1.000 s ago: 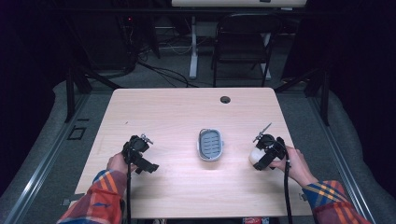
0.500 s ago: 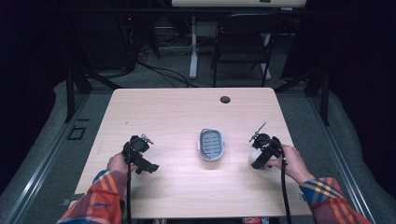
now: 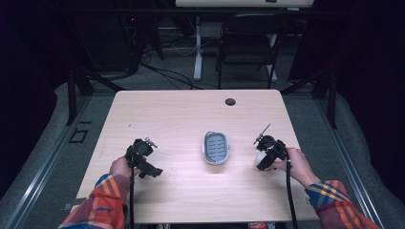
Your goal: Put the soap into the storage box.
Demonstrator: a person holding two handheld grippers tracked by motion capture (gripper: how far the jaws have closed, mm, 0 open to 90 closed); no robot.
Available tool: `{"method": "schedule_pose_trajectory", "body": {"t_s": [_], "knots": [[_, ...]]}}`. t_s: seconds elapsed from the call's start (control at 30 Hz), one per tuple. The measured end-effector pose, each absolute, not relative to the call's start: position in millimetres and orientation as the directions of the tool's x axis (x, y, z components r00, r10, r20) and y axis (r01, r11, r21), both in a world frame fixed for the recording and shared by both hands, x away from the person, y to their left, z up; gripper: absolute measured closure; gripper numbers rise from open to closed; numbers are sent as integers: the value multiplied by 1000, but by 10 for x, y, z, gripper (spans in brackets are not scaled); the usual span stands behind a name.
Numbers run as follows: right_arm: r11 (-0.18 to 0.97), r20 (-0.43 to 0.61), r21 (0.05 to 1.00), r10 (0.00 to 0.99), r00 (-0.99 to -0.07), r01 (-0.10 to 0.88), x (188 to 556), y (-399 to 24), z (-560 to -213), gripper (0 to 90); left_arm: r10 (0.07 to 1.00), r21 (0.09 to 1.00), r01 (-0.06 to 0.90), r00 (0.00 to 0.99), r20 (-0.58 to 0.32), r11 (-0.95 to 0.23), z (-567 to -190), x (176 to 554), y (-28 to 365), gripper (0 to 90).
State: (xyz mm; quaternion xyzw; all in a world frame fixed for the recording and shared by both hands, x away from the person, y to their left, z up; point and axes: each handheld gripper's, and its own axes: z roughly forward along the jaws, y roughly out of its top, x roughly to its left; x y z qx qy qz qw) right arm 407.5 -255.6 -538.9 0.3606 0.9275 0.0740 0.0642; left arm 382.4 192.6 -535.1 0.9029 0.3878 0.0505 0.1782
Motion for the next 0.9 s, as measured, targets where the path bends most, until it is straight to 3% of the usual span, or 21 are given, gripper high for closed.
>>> {"method": "schedule_pose_trajectory", "body": {"t_s": [0.2,0.27,0.4,0.9], "knots": [[742,-80,155,667,-741,652,4090,-2554,-5379,230,715,354,681,697,-46,-641,-5351,3829,1925,0],[724,-74,187,685,-725,664,4068,-2540,-5404,231,715,355,680,698,-45,-642,-5350,3826,1924,0],[751,-91,144,658,-747,644,4075,-2532,-5372,233,716,357,681,697,-45,-640,-5349,3821,1926,0],[753,-96,180,653,-751,633,4028,-2508,-5317,233,709,348,674,704,-36,-652,-5349,3823,1928,1]]}}
